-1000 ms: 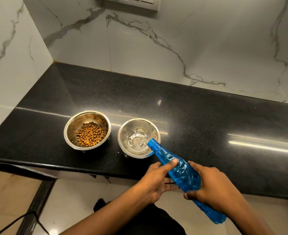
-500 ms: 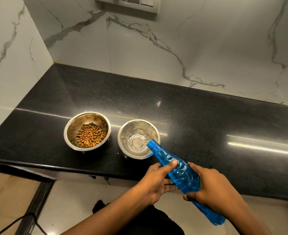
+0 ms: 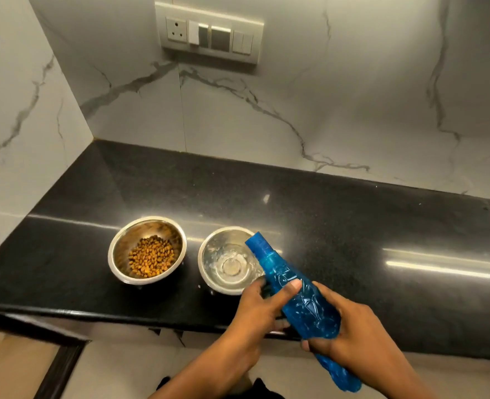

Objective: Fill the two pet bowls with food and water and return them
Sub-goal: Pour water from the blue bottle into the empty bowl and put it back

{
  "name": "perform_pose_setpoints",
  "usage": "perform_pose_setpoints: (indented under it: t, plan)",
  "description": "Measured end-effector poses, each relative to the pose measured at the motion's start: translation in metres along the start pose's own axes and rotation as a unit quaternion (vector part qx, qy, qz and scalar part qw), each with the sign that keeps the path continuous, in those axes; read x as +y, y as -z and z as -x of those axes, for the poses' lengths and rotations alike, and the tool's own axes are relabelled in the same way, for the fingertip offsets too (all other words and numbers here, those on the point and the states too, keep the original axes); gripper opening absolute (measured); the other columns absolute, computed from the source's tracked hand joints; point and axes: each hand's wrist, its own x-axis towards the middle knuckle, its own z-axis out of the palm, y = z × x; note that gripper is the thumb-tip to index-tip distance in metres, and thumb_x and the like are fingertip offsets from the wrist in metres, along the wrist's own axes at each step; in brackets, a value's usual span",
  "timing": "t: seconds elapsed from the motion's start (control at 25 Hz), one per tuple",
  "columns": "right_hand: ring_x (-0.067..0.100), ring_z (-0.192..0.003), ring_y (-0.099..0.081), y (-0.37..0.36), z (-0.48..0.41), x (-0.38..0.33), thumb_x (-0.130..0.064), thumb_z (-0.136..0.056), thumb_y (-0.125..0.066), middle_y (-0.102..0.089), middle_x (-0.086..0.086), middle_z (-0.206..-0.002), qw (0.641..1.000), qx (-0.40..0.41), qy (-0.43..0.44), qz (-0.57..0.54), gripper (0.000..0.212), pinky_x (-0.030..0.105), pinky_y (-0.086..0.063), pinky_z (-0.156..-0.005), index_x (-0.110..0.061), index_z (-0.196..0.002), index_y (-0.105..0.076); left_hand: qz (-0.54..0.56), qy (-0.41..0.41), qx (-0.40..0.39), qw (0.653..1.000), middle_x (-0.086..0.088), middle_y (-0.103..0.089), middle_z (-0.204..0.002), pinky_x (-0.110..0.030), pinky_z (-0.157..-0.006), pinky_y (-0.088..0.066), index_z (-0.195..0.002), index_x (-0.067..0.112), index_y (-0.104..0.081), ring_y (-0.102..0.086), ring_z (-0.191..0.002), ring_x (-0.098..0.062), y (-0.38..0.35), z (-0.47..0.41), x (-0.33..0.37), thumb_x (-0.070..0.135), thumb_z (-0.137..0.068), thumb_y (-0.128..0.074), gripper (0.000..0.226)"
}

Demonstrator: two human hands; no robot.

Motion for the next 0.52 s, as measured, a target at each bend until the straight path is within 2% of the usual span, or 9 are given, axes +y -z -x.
perform_pose_setpoints:
  t: [0.08, 0.2, 0.32, 0.4, 0.52]
  plan:
    - [-0.013, -0.116, -0.07, 0.002, -0.002, -0.005, -0.036, -0.056, -0.103, -0.075, -0.034, -0.126, 0.996, 0.025, 0.025, -0.084, 0.109, 0.02, -0.058, -0.104, -0.056, -0.151, -0.054, -0.03, -0.056, 0.01, 0.998, -0.003, -0.083, -0.12, -0.048, -0.093, -0.066, -0.126, 0.024, -0.073, -0.081, -0.109, -0.023, -0.002, 0.006, 0.02, 0.038, -0.081, -0.093, 0.051]
    - [0.0, -0.131, -0.069, 0.019, -0.012, -0.026, -0.031, -0.06, -0.109, -0.074, -0.022, -0.139, 0.978, 0.075, 0.079, -0.18, 0.104, 0.023, -0.056, -0.109, -0.055, -0.148, -0.059, -0.085, -0.17, 0.003, 0.982, -0.002, -0.085, -0.114, -0.043, -0.09, -0.067, -0.12, 0.028, -0.077, -0.082, -0.105, -0.026, -0.006, 0.014, 0.067, 0.039, -0.063, -0.096, 0.061]
    - [0.011, -0.138, -0.067, 0.054, -0.03, -0.058, -0.029, -0.066, -0.108, -0.072, -0.011, -0.146, 0.956, 0.119, 0.141, -0.23, 0.102, 0.04, -0.054, -0.116, -0.048, -0.152, -0.058, -0.138, -0.259, -0.042, 0.955, 0.006, -0.083, -0.121, -0.028, -0.086, -0.065, -0.127, 0.031, -0.074, -0.082, -0.104, -0.021, -0.02, 0.025, 0.13, 0.039, -0.063, -0.095, 0.068]
    - [0.011, -0.132, -0.071, 0.091, -0.039, -0.091, -0.028, -0.064, -0.109, -0.075, -0.011, -0.142, 0.939, 0.174, 0.175, -0.239, 0.098, 0.034, -0.059, -0.109, -0.048, -0.147, -0.061, -0.175, -0.311, -0.08, 0.931, 0.005, -0.082, -0.124, -0.029, -0.088, -0.065, -0.131, 0.027, -0.071, -0.081, -0.109, -0.022, -0.039, 0.033, 0.179, 0.037, -0.067, -0.095, 0.069]
    - [0.012, -0.119, -0.078, 0.154, -0.049, -0.144, -0.021, -0.069, -0.105, -0.08, -0.008, -0.132, 0.905, 0.267, 0.239, -0.227, 0.084, 0.023, -0.064, -0.094, -0.034, -0.143, -0.067, -0.214, -0.406, -0.105, 0.882, 0.002, -0.082, -0.124, -0.032, -0.086, -0.067, -0.131, 0.025, -0.071, -0.081, -0.109, -0.02, -0.077, 0.046, 0.256, 0.028, -0.079, -0.095, 0.058]
